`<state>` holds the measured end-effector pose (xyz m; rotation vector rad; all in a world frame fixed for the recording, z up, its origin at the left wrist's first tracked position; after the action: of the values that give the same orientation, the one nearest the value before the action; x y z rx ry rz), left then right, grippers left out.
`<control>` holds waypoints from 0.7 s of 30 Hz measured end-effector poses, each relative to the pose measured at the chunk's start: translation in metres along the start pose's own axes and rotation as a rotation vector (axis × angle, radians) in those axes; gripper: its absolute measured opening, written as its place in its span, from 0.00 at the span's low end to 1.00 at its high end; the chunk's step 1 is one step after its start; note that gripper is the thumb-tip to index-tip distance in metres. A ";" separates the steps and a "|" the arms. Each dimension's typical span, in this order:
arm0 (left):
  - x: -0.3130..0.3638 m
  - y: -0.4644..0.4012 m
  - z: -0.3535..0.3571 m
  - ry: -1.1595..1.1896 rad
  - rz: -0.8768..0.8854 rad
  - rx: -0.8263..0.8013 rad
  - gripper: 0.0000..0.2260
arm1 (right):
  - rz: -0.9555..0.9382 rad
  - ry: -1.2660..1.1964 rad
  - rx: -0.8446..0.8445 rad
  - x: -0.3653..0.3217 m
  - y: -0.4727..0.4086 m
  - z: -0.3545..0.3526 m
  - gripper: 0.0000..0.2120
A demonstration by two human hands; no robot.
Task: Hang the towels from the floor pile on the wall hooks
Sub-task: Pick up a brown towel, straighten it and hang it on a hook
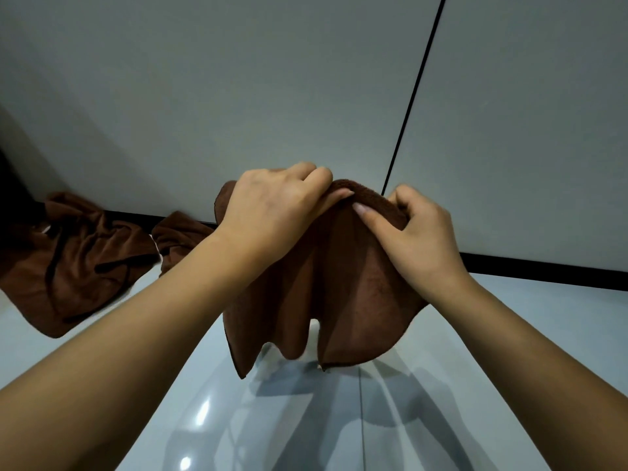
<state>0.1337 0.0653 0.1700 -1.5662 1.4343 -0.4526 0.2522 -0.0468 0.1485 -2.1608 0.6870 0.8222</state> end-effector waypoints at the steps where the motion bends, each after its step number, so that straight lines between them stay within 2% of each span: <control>1: 0.000 0.002 0.003 0.006 -0.006 -0.005 0.19 | -0.020 0.093 -0.009 0.001 -0.001 0.000 0.17; 4: 0.003 0.009 0.014 0.022 -0.028 -0.036 0.19 | -0.033 0.375 -0.012 0.008 -0.002 0.004 0.14; 9: 0.009 0.020 0.042 0.058 -0.100 -0.069 0.18 | -0.012 0.431 -0.005 0.024 -0.009 0.029 0.11; 11: 0.005 0.026 0.052 0.032 -0.084 -0.091 0.18 | -0.099 0.596 -0.016 0.030 -0.015 0.038 0.13; 16: -0.014 0.053 0.088 -0.016 0.022 -0.232 0.19 | -0.481 0.908 0.015 0.055 -0.016 0.059 0.16; 21: -0.023 0.045 0.111 0.027 0.053 -0.358 0.19 | -0.526 0.911 -0.034 0.063 -0.037 0.064 0.17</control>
<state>0.1884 0.1336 0.0852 -1.8014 1.6404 -0.1915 0.2961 0.0108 0.0837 -2.5329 0.4607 -0.4706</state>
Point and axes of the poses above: each hand's wrist, its own y-axis away from the middle knuckle, its own z-axis out of the palm, x = y × z, the point moved 4 cm from there along -y, towards the middle knuckle, and after that the axes turned 6 degrees about z, right-handed, at the moved point
